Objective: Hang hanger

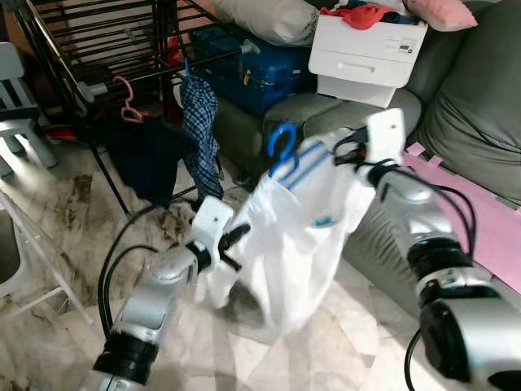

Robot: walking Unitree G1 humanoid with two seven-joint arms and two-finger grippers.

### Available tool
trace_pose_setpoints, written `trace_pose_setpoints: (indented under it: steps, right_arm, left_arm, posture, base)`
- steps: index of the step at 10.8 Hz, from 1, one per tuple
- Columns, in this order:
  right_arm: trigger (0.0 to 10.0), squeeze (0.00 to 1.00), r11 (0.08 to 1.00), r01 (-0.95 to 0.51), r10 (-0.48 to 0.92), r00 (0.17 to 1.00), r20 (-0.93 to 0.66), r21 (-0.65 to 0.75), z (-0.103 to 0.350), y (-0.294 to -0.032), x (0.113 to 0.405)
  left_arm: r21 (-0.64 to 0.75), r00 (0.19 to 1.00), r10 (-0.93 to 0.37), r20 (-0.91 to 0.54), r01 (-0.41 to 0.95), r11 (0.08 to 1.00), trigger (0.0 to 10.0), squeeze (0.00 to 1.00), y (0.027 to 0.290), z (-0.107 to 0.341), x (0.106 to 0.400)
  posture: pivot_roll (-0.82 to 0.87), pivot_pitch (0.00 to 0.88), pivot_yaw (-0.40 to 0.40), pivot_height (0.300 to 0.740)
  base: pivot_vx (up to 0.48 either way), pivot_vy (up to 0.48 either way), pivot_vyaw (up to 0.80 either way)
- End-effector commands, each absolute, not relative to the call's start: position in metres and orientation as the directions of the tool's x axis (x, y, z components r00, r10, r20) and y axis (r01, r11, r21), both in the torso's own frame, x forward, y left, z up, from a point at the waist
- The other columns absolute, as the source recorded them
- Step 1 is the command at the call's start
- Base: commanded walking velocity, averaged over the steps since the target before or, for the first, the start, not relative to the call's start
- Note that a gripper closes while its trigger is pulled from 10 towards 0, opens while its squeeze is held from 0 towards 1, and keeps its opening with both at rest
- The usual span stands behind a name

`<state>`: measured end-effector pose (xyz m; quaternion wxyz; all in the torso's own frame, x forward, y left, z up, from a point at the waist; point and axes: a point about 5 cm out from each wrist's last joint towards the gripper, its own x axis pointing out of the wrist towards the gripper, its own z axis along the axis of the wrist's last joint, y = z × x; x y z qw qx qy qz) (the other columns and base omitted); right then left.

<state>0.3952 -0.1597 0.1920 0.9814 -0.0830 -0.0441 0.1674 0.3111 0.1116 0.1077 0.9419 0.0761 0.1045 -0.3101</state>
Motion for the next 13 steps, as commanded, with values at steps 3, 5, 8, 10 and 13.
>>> trace_pose_setpoints:
  steps: [3, 5, 8, 10, 13]
  right_arm:
    - [0.0, 0.00, 0.845, -0.496, 0.513, 0.857, 0.041, -0.198, 0.186, -0.128, 0.384]
    - [0.0, 0.00, 0.624, -0.748, 0.741, 0.658, -0.132, -0.227, 0.152, -0.106, 0.348]
    - [0.0, 0.00, 0.521, -0.829, 0.787, 0.559, -0.260, -0.204, 0.130, -0.112, 0.319]
    - [0.0, 0.00, 0.500, -0.847, 0.772, 0.530, -0.350, -0.178, 0.117, -0.128, 0.304]
    - [10.0, 1.00, 0.591, -0.731, 0.642, 0.683, -0.348, -0.342, 0.119, -0.146, 0.320]
  left_arm:
    - [0.083, 0.808, -0.552, -0.207, 0.577, 0.813, 0.0, 0.00, 0.100, 0.119, 0.316]
    - [0.049, 0.873, -0.454, -0.176, 0.469, 0.882, 0.0, 0.00, 0.107, 0.127, 0.327]
    - [0.011, 0.934, -0.326, -0.148, 0.331, 0.944, 0.0, 0.00, 0.123, 0.135, 0.339]
    - [-0.019, 0.951, -0.270, -0.148, 0.271, 0.963, 0.0, 0.00, 0.135, 0.137, 0.345]
    - [0.011, 0.944, -0.308, -0.114, 0.312, 0.950, 0.0, 0.00, 0.139, 0.147, 0.350]
  posture:
    - [-0.11, 0.000, -0.011, 0.740]
    - [-0.11, 0.000, -0.013, 0.740]
    - [-0.11, 0.000, -0.010, 0.740]
    - [-0.12, 0.000, -0.008, 0.740]
    - [-0.12, 0.000, -0.007, 0.740]
  base:
    - [0.000, 0.000, 0.00]
    - [0.000, 0.000, 0.00]
    - [0.000, 0.000, 0.00]
    - [0.000, 0.000, 0.00]
    - [0.000, 0.000, 0.00]
